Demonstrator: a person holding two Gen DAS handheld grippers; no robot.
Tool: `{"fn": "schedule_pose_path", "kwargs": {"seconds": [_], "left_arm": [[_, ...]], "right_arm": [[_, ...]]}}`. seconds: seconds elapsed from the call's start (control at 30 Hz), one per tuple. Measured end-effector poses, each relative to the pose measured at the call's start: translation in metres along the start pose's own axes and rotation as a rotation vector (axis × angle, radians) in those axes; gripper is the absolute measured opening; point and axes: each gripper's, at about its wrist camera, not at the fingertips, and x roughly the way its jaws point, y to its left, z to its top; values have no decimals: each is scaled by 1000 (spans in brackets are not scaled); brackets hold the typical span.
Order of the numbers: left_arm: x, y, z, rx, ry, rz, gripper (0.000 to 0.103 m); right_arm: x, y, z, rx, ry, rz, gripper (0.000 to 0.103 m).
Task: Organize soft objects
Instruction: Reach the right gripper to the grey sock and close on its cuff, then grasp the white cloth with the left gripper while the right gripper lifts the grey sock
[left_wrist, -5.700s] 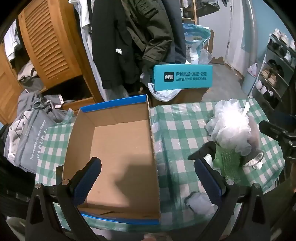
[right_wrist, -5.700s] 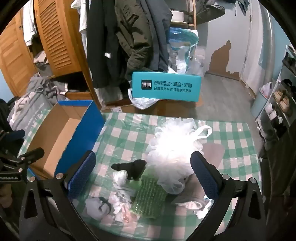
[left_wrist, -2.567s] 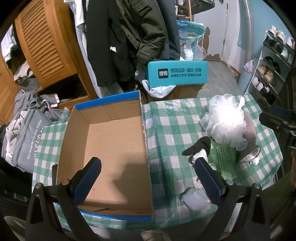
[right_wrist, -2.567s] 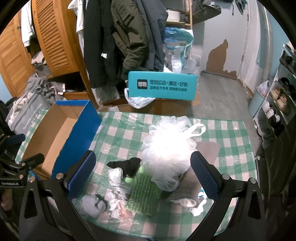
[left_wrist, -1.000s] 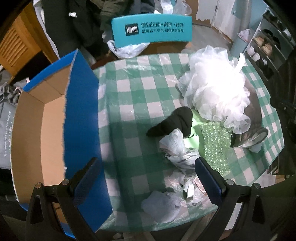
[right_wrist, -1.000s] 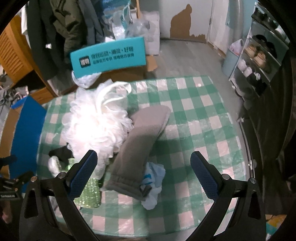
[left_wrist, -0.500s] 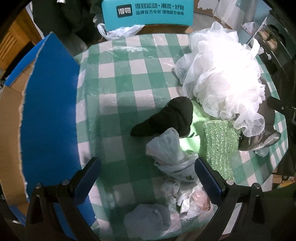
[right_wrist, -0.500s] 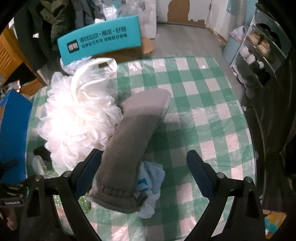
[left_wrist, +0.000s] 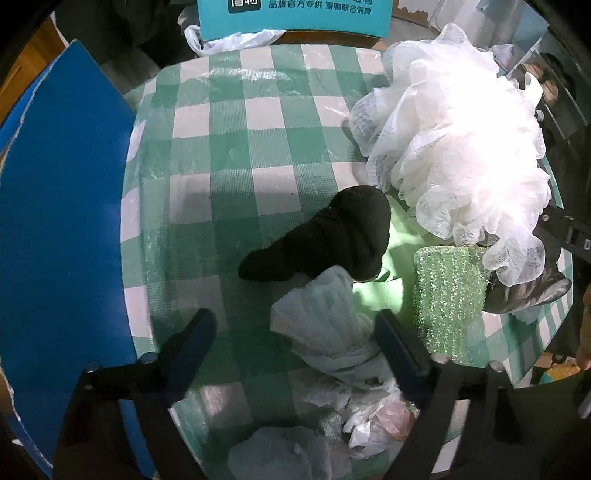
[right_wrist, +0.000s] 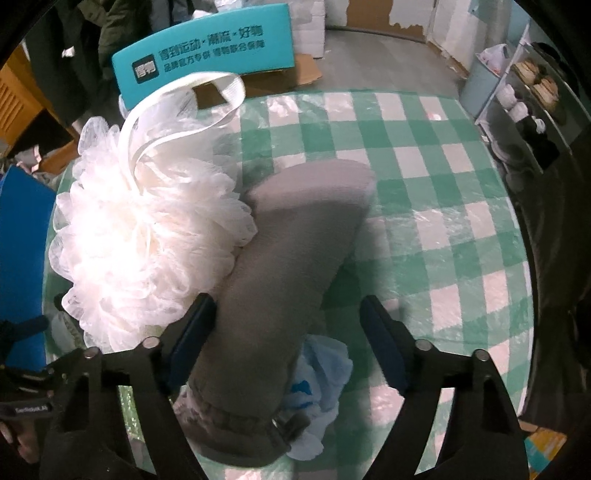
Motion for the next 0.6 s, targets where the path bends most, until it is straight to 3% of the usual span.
{"fn": "schedule_pose_path", "kwargs": {"seconds": [0.13,0.27,0.37,0.6], "left_arm": [[8,2,-1,-14,2,-32,79],[9,7,-9,-10,2,-80,53],[6,6,-7,3,-18,-87,35],[-9,10,-2,7,-77,-122,29]], "right_arm": [[8,4,0,-18,24,8,58],[9,9,-1,-47,30,-13,33],[2,9,-3,-49,15,0,22],[-24,4,-8,-18,-41,5,17]]}}
